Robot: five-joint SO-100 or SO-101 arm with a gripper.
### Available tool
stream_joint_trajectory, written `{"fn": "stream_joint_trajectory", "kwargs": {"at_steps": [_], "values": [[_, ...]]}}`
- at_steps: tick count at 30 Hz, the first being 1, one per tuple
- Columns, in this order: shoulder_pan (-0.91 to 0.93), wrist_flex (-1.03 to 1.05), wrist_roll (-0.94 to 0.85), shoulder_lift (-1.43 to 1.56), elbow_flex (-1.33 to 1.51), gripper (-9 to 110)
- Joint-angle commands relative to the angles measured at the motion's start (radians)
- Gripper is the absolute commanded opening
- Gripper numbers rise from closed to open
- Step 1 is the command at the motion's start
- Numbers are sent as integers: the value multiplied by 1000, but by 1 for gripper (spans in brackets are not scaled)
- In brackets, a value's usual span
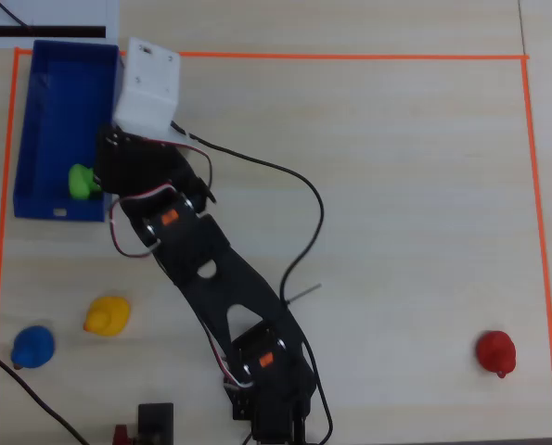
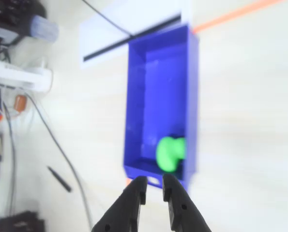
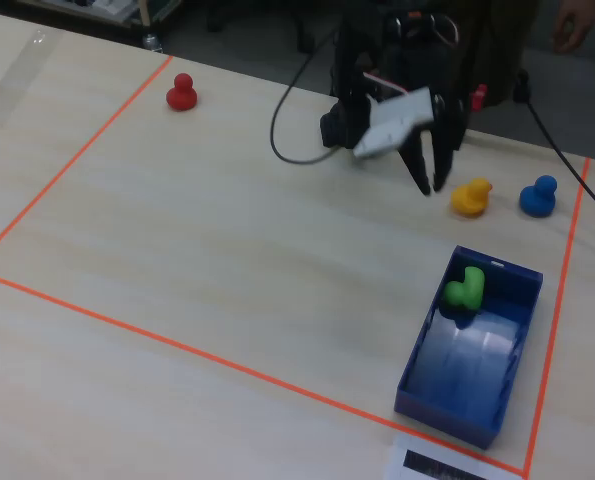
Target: Grasp green duck and put it into box.
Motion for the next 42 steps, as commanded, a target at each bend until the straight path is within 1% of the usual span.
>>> {"fn": "stream_joint_trajectory", "kwargs": {"at_steps": [1,5,7,14,16,25,31,36,42], "values": [[60,26,-216,359,167,0],[160,23,-405,604,411,0],[215,15,-469,736,563,0],[367,-37,-557,1212,1092,0],[382,-23,-557,1321,1184,0],[413,44,-488,1373,1371,0],[413,179,-568,1373,1580,0],[426,342,-586,1373,1586,0],[440,354,-580,1373,1586,3]]}}
